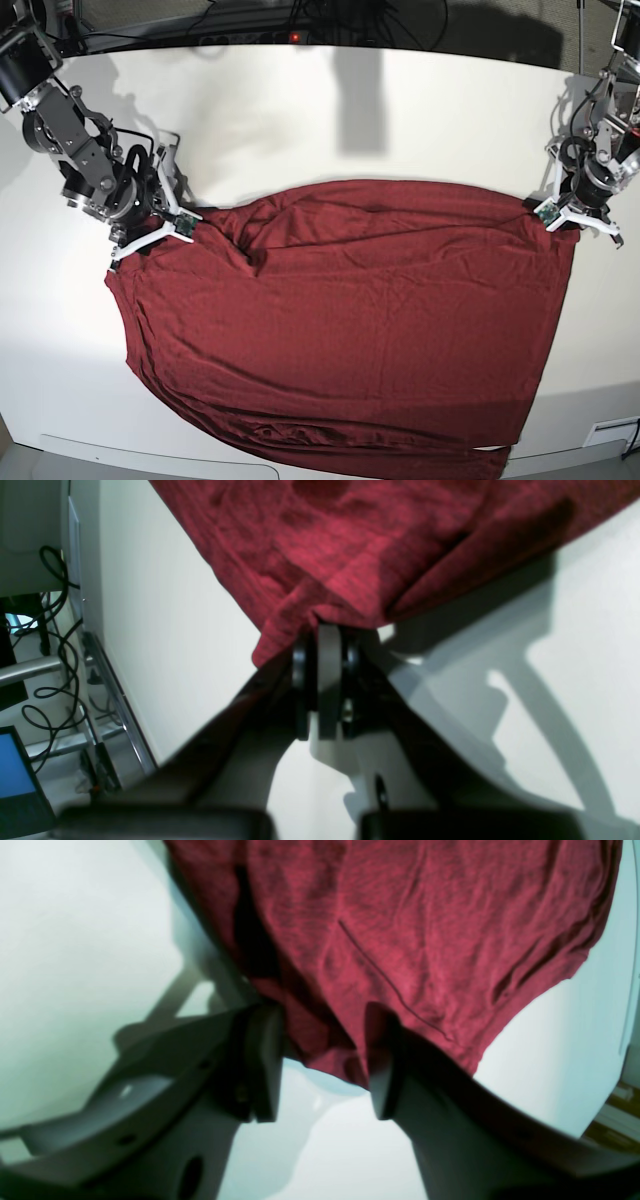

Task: Fold the T-shirt properly
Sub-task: 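Lift the shirt edge with both grippers and pull it toward the robot, then drag the held shirt edge further toward the robot with both grippers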

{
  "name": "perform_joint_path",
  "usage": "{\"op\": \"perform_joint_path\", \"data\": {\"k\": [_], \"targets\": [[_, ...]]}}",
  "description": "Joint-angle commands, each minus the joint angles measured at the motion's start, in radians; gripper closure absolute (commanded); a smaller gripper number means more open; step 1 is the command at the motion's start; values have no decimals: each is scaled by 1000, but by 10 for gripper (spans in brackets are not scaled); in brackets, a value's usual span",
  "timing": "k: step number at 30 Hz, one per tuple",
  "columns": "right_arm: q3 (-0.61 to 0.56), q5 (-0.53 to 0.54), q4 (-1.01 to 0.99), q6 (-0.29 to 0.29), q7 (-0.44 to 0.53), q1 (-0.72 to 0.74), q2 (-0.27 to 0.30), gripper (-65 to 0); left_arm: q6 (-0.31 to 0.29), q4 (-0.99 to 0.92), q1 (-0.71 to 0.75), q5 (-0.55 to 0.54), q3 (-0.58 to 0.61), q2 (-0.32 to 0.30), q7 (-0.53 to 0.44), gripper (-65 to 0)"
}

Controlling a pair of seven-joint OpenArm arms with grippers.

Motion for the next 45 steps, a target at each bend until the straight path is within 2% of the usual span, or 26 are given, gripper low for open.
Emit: {"op": "perform_joint_path", "data": {"k": [1,4,6,8,12,13,17,21,23,29,33,35,41,45], "targets": [[6,2,6,7,8,14,13,-205,-121,-19,25,-23,20,13,48,0],[6,2,5,2,5,14,5,-103,-120,-19,25,-33,20,13,48,0],[6,2,5,-24,-3,14,-6,-47,-117,-19,25,-76,20,13,48,0],[6,2,5,-81,-34,14,-20,0,-117,-19,25,-148,20,13,48,0],[8,11,6,-252,-36,14,-30,0,-117,-19,26,-332,19,7,64,0],[12,26,6,-280,-27,17,-29,0,-117,-18,26,-387,19,0,75,0],[49,168,6,-266,-24,42,3,0,-122,14,36,-560,18,-61,78,0],[108,224,6,-244,-34,57,25,0,-121,74,38,-687,18,-129,77,0],[135,241,6,-233,-34,58,21,0,-121,106,34,-716,11,-146,70,0],[175,241,6,-230,-32,58,-4,0,-112,135,-2,-786,-79,-148,69,0],[185,239,-12,-230,-32,83,-41,0,8,135,-32,-844,-149,-148,67,0],[185,238,-47,-230,-33,110,-69,0,49,134,-47,-869,-173,-149,68,0],[185,238,-197,-229,-30,204,-166,0,56,132,-81,-872,-177,-148,61,0],[185,238,-270,-229,-28,257,-208,0,75,132,-81,-872,-177,-147,31,0]]}}
